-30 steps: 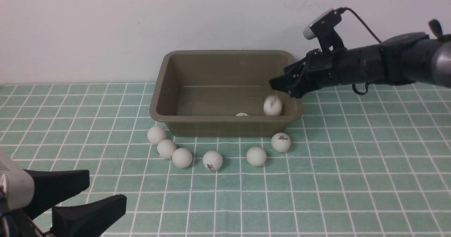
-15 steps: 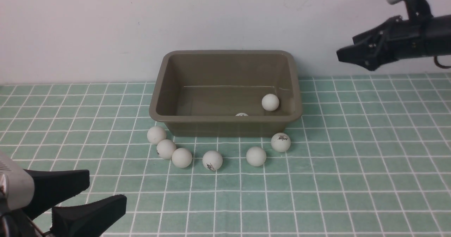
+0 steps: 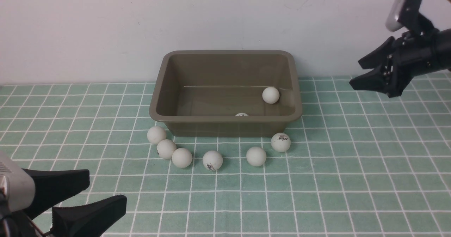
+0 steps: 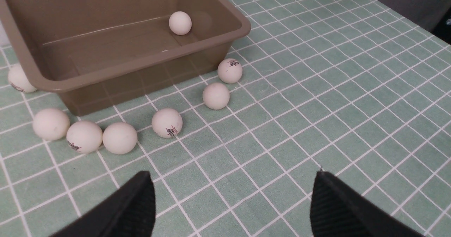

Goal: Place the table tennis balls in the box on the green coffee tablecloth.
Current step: 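Reach for and grasp a ping pong ball on the table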

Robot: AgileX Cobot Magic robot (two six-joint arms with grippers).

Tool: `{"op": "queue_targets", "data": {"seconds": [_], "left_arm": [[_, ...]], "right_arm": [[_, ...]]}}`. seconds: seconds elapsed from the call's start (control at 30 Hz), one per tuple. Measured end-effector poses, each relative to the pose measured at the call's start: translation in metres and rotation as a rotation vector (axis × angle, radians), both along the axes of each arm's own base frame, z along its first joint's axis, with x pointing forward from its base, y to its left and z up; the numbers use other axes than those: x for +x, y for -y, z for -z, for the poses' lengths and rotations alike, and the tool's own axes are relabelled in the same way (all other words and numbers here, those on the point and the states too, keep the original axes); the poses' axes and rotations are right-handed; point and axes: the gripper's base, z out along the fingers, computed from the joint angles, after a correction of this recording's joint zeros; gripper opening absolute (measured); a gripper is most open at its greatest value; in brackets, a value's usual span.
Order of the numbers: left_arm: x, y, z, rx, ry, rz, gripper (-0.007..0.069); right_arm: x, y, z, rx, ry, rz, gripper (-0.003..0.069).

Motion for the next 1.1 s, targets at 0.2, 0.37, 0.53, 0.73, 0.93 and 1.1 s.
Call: {"op": "queue_targets", "data": {"seconds": [0.2,0.37,0.53,0.73,0.93,1.1], "left_arm": [[0.0,0.0,0.0,0.0,-0.002,0.002,0.0532],[0.0,0.0,0.0,0.0,-0.002,0.003,0.0532],[0.0,0.0,0.0,0.0,-0.003,0.004,0.0532],[0.0,0.0,0.0,0.0,-0.004,0.006,0.0532],[-0.001,0.0,0.0,0.0,-0.005,0.007,0.0532],[-0.001,0.0,0.0,0.0,-0.005,0.007,0.0532]], "right_arm": [[0.011,-0.003,0.026,0.029,0.015,0.005,0.0463],[0.02,-0.005,0.046,0.08,0.028,0.017,0.0463],[0.025,-0.011,0.063,0.126,0.024,0.02,0.0463],[0.028,-0.014,0.078,0.162,0.006,0.033,0.0463],[0.032,-0.021,0.086,0.215,0.02,0.021,0.0463],[0.036,-0.039,0.082,0.217,0.042,-0.019,0.0451]]}}
